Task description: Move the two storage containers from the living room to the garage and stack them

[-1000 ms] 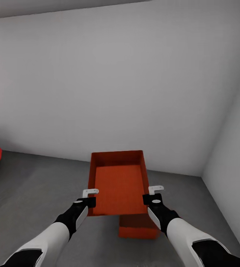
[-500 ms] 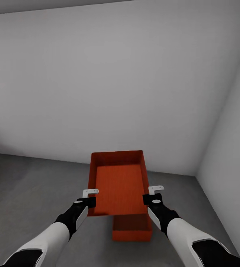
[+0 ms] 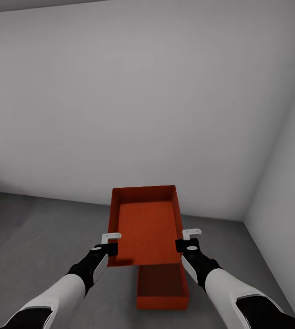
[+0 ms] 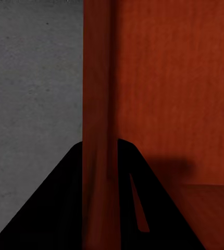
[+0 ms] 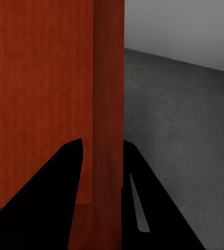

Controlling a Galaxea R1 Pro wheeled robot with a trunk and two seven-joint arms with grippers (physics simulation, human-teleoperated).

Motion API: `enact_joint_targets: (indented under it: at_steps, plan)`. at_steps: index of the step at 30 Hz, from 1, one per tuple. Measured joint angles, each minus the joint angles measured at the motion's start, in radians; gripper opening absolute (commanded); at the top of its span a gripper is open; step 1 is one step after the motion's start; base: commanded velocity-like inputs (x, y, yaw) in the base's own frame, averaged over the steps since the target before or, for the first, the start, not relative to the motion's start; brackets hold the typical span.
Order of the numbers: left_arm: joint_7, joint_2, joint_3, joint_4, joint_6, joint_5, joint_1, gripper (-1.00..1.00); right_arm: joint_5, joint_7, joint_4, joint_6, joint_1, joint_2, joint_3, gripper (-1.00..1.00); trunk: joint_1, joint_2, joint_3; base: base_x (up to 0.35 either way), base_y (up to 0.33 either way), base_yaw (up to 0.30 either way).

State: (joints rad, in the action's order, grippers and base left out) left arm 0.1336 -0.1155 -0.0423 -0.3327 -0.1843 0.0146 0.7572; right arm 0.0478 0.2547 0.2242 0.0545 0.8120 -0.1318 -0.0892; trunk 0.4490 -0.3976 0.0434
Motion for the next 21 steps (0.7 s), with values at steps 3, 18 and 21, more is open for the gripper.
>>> enact_joint_targets:
  at_steps: [3,18,21]
  plan:
    - [0.0,0.0,0.0,0.0,0.0,0.0,0.0,-1.0,0.0,0.0,0.0,0.0,0.0,0.0,0.0,-1.0,0.0,0.0,0.0,0.217,0.0,0.0]
    - [0.0,-0.001,-0.002,0.001,0.002,-0.001,0.0,-1.0,-0.001,0.0,0.0,0.0,0.0,0.001,-0.002,-1.0,0.0,0.0,0.0,0.225,0.032,0.0]
    - [0.0,0.0,-0.001,0.001,0.002,0.0,0.0,-1.0,0.0,0.0,0.0,0.0,0.0,0.001,-0.001,-1.0,0.0,0.0,0.0,0.269,0.189,0.0]
